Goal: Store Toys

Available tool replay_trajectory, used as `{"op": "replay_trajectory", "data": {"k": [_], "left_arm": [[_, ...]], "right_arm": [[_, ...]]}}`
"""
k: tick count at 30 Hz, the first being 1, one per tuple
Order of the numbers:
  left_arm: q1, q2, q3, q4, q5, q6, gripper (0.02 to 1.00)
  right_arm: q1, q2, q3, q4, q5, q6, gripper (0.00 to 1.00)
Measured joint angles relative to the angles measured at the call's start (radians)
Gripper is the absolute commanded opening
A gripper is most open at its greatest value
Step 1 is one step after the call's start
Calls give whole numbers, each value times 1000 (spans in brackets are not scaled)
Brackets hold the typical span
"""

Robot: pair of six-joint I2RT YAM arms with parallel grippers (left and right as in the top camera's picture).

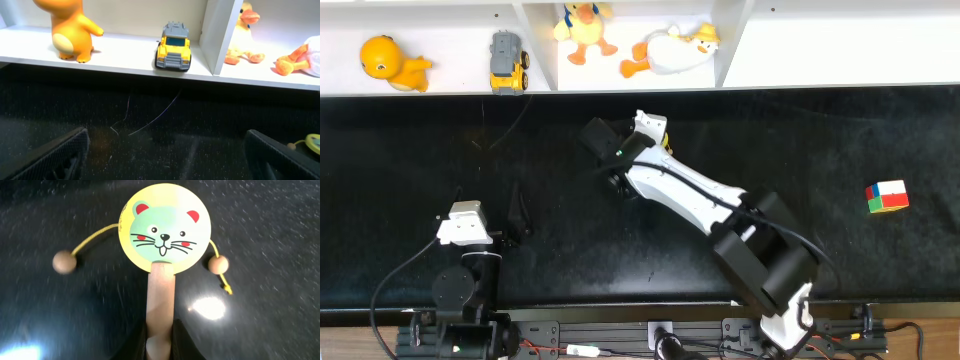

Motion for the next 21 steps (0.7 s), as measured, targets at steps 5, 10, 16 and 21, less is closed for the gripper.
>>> {"op": "replay_trajectory", "data": {"k": [5, 10, 16, 21], "left_arm": [[0, 0, 0, 0, 0, 0, 998], [0, 0, 0, 0, 3, 0, 998], [0, 0, 0, 0, 3, 0, 998], [0, 0, 0, 0, 3, 0, 998]], "right_arm": [[6, -268, -258, 18, 6, 48, 42], [-66, -662, -531, -13, 21, 60, 42], [-299, -933, -590, -96, -5, -152, 45], [-574, -918, -550, -83, -106, -447, 42]]}}
